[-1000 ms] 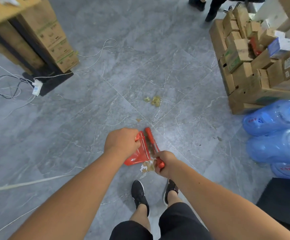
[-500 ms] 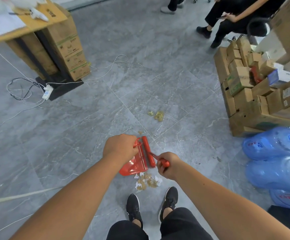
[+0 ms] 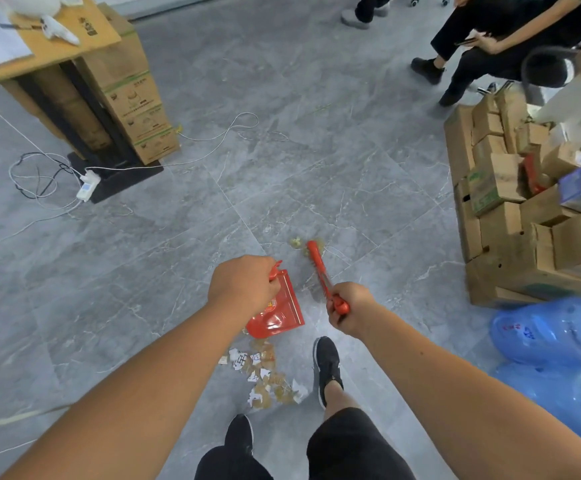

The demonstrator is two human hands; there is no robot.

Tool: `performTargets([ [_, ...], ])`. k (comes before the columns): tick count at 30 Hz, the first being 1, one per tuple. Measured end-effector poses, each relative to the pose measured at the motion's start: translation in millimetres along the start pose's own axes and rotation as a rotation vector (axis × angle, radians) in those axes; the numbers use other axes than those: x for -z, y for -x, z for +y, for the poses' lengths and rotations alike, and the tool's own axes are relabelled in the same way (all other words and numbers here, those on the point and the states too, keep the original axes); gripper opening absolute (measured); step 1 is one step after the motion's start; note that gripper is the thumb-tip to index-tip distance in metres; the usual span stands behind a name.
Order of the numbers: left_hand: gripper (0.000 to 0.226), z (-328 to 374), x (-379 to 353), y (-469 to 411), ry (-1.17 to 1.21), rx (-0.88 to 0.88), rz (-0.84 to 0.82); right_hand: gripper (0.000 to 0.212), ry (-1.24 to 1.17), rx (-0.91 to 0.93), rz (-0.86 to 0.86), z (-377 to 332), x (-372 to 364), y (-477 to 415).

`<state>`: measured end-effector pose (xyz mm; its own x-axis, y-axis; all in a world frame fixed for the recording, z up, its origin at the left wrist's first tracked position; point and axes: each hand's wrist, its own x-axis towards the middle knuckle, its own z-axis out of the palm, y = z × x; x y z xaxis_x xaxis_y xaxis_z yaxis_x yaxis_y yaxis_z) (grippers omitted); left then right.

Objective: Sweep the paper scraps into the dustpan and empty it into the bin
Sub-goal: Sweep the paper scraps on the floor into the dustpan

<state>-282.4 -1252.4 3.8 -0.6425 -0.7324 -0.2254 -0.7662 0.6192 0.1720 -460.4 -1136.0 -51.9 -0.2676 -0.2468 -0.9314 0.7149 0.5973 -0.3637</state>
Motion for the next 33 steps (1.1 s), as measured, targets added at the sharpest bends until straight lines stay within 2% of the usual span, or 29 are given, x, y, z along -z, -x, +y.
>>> performTargets([
  [9, 0.019, 72.4, 26.9, -121.1, 0.02, 0.154, 0.013, 0.019, 0.081, 0.002, -0.061, -149.1, 53.2, -55.9],
  [17, 0.022, 78.3, 22.8, -179.5, 0.054, 0.258, 0.03, 0.022, 0.227, -0.009, -0.017, -228.5, 46.1, -116.9],
  [24, 0.019, 61.8, 5.4, -175.3, 0.086, 0.351, -0.007, 0.015, 0.492, -0.028, -0.011, -236.9, 13.6, -143.8],
  [33, 0.018, 20.4, -17.5, -116.2, 0.119, 0.417, -0.027, 0.01, 0.629, -0.056, -0.062, -167.3, -24.9, -124.3],
])
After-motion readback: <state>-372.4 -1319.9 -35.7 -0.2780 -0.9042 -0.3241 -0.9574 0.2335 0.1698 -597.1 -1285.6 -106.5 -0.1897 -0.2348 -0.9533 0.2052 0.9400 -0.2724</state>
